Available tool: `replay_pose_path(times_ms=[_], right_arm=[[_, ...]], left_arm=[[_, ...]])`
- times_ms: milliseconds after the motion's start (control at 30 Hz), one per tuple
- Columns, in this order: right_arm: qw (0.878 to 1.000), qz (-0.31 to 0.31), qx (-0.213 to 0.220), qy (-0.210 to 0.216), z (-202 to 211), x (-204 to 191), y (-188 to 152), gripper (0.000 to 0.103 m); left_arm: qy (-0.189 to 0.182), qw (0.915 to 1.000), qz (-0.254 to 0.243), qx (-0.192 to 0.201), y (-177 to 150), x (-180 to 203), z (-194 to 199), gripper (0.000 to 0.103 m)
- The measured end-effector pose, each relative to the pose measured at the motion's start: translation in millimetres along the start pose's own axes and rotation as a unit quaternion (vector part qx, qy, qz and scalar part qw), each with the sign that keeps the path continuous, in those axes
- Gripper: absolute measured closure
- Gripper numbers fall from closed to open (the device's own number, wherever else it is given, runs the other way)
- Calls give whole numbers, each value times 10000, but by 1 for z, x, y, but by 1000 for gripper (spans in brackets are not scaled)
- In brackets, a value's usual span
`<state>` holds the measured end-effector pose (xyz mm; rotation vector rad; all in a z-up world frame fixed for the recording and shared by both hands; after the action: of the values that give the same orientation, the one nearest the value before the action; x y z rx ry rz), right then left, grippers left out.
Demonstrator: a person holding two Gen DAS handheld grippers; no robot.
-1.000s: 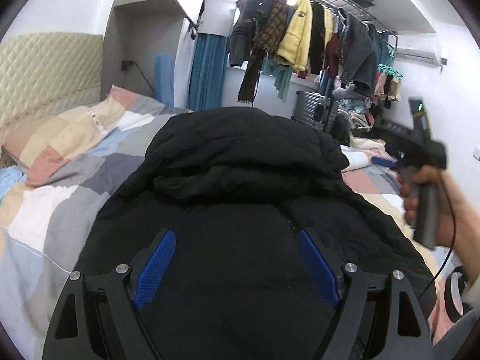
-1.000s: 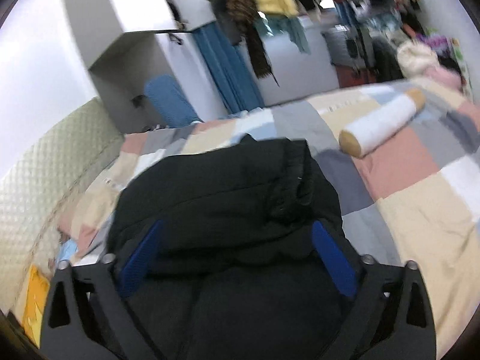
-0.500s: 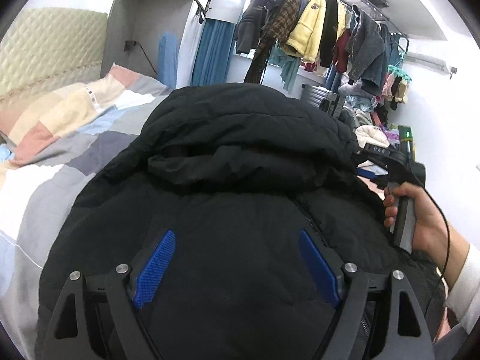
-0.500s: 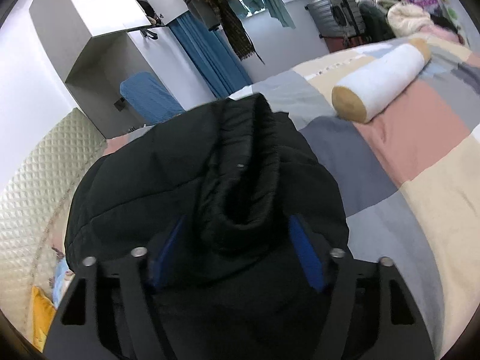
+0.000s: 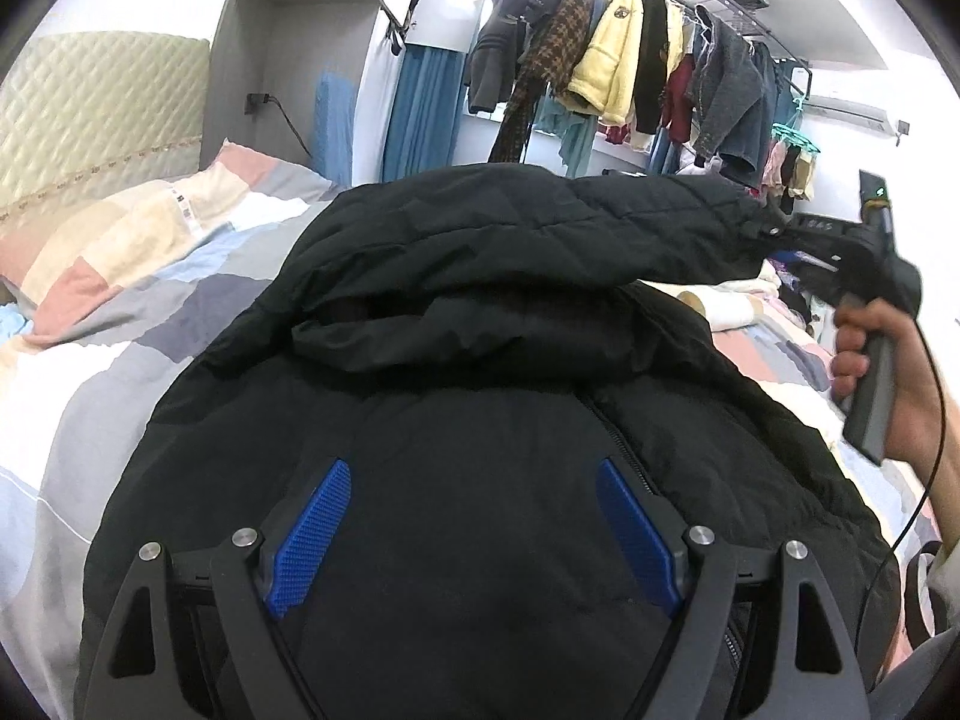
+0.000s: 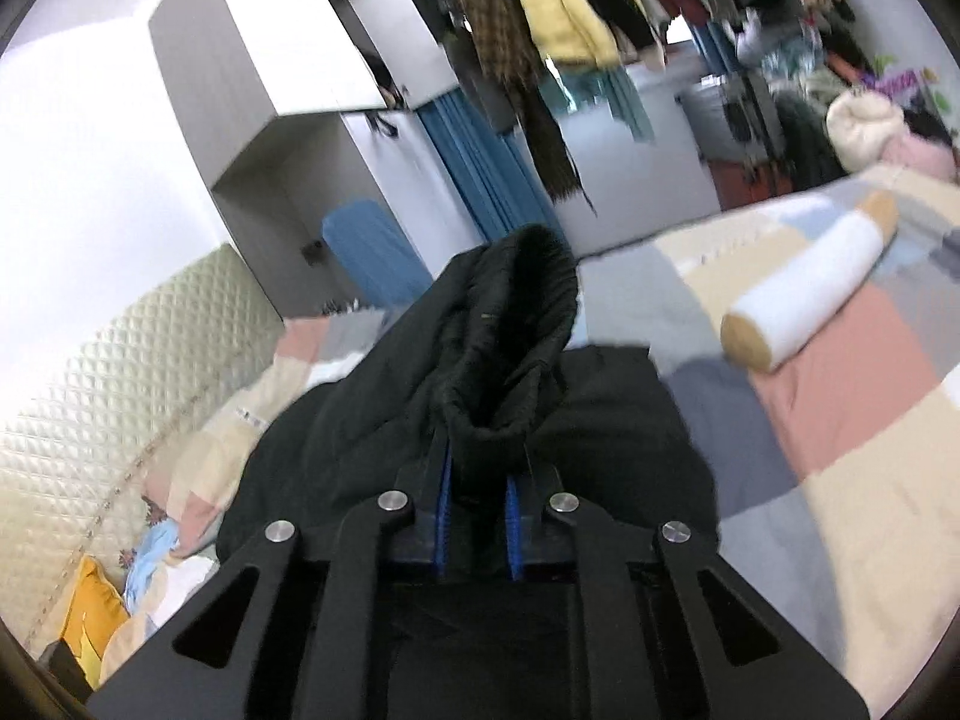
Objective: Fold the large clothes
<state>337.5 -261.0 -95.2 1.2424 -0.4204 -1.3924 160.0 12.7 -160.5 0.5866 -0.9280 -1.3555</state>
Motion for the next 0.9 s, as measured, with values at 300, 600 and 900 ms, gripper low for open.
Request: replay_pose_path(times_ms=[300, 600, 900], right_arm=[[9913, 709, -867, -688, -12, 35, -36, 88], [9805, 945, -1370, -1042, -54, 55, -80, 87], [9732, 1590, -1128, -1219, -6, 35, -72, 50]], left_arm=[[-1, 10000, -56, -9, 1, 1, 3, 19], [177, 9996, -197, -22, 2, 4, 2, 19], [307, 9991, -234, 199, 18, 2, 25, 19]])
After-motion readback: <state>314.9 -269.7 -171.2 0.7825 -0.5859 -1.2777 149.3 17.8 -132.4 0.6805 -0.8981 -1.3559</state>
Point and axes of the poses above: each gripper's, at about its wrist camera, not at the fingertips, and z roughly against the way its jaws point, x to its right, y to its top, the point moved 5 cm from there along -z, roughly the way its jaws point, and after that the axes turned 2 degrees about x, right-handed, at the moved point
